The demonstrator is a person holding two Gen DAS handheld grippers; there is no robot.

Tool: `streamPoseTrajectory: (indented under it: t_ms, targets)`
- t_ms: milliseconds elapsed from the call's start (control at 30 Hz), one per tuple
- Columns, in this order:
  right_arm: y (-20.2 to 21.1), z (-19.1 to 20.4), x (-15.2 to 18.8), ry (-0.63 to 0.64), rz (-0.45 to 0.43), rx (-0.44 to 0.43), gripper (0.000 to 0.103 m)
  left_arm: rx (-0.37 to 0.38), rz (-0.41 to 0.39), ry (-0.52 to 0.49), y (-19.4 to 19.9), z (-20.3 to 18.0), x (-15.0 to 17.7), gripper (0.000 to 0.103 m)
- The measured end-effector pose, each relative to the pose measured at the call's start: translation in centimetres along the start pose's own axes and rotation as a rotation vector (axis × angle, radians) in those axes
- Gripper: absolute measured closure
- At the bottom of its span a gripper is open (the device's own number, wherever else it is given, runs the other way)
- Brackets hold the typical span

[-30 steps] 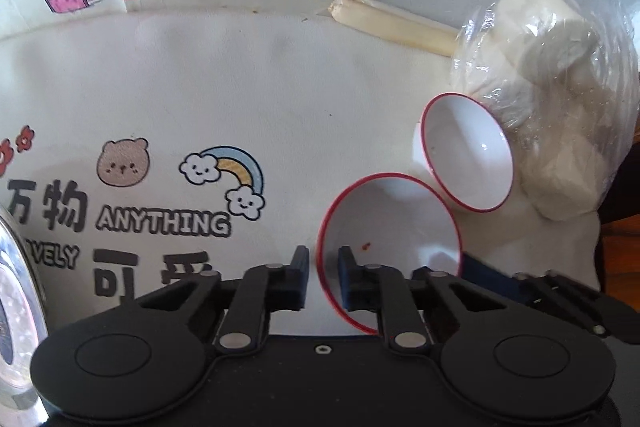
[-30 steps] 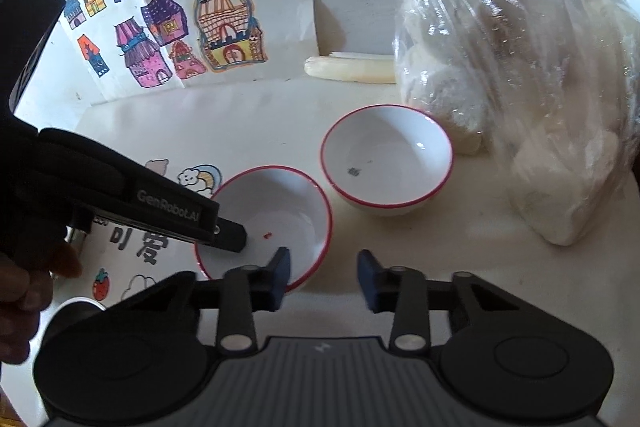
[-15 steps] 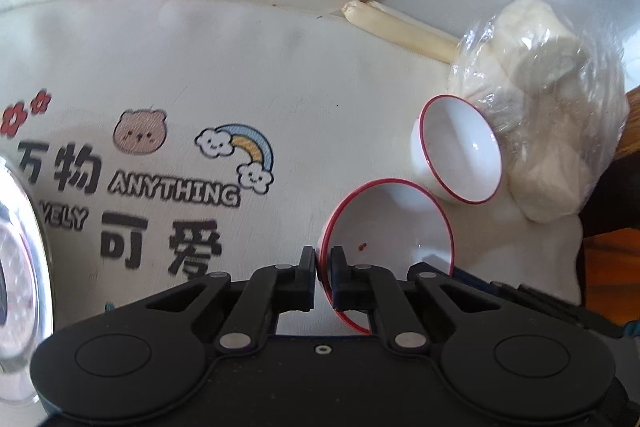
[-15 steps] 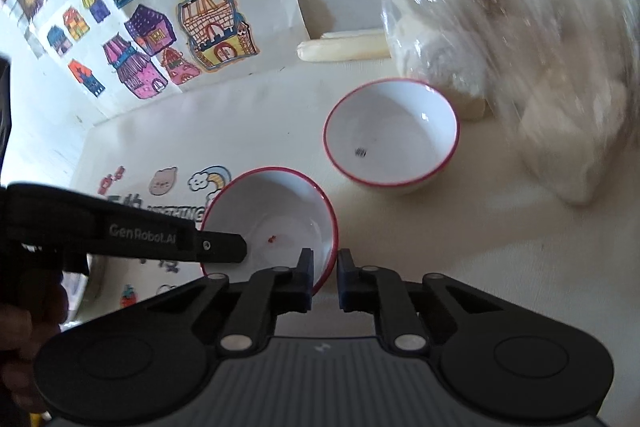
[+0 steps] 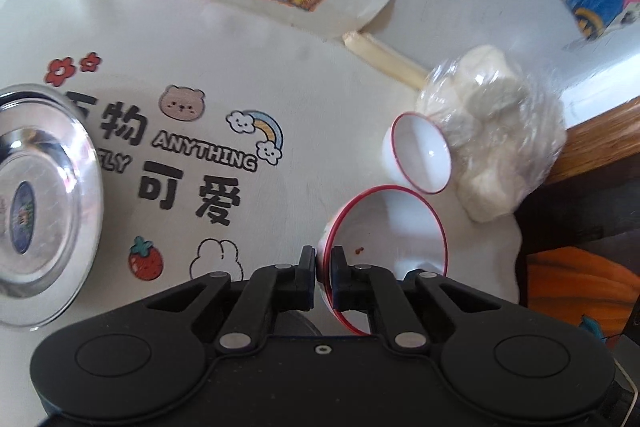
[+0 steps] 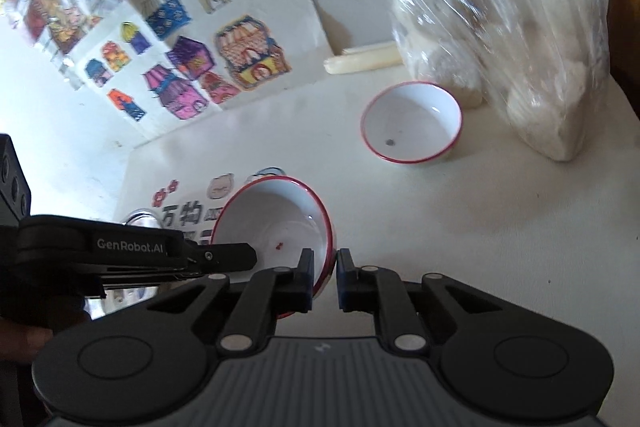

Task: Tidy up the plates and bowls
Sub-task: 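Carry the red-rimmed bowl with both grippers and lower it into the steel bowl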

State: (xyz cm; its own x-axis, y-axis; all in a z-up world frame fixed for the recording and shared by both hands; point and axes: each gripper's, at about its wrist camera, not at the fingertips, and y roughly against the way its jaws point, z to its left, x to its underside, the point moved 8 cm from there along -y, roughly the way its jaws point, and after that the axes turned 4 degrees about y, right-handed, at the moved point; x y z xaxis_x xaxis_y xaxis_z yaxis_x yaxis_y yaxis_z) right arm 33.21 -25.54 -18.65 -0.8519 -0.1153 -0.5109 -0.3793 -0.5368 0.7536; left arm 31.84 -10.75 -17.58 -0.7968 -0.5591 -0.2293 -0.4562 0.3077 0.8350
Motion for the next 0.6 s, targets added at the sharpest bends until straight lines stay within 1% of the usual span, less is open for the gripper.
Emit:
streamPoseTrajectory:
  t_ms: [200,333,600]
  targets:
    - [1.6,2.3,0.1,0.034,-0.01,-0.017,0.09,0.033,-0.03,0.003,2.9,0.9,0.4,0.095]
    - [2.0,3.7,0.6,0.066,-0.001,-0.031,0.09,0.036,-0.026,0.021,4.0,2.3,1.2,0.095]
    - [1.7,6.0,2.5,0.105,0.045,-0.088,0.09,-0.008,0.0,0.069,5.2,5.4,3.4,0.095]
